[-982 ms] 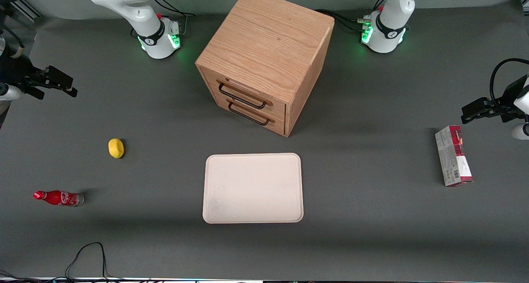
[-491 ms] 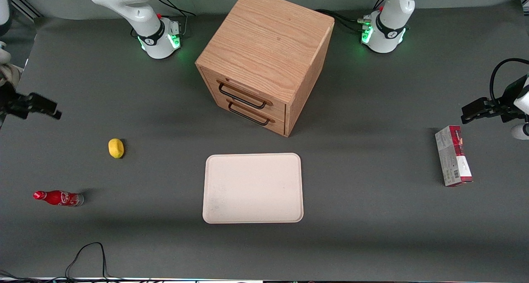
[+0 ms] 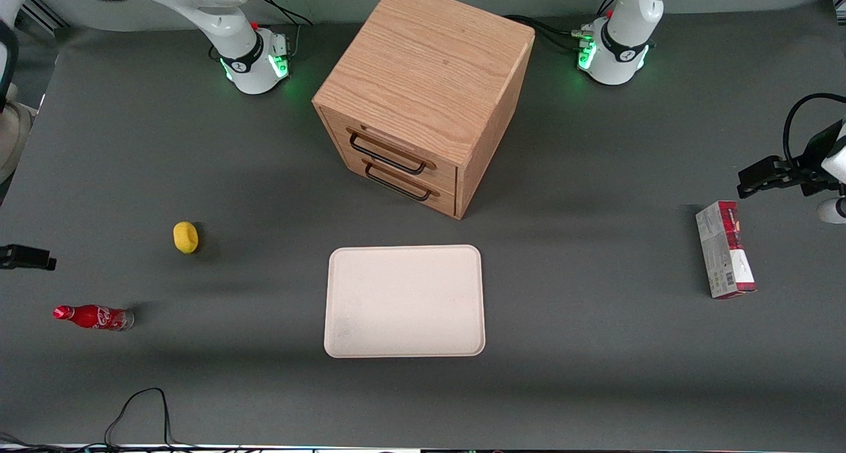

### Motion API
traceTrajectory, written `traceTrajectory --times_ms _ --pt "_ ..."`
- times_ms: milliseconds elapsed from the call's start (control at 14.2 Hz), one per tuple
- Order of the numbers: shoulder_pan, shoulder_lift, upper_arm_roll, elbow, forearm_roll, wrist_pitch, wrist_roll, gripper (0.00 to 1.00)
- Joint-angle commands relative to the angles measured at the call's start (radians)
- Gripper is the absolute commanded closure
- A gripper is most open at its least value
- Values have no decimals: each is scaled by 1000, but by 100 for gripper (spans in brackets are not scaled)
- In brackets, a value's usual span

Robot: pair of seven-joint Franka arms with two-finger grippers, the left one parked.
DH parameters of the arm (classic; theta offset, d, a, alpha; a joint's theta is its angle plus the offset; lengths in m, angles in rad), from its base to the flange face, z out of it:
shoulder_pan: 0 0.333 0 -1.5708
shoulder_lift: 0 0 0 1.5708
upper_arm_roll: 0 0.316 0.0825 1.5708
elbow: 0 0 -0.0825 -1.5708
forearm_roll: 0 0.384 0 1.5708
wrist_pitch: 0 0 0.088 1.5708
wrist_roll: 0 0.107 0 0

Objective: Place coke bottle on tray
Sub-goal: 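Move the right gripper down over the red Coca-Cola bottle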

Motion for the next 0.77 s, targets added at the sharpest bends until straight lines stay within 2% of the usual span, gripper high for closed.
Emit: traceTrajectory --times_ms 0,140,211,421,702 --pt "-53 104 14 93 56 49 -95 1" --pt "-89 162 18 86 62 124 -158 0" --pt "-98 185 22 77 85 183 -163 0" --pt "-101 211 23 -3 111 327 -201 0" --pt "-116 230 29 -41 168 376 -226 0"
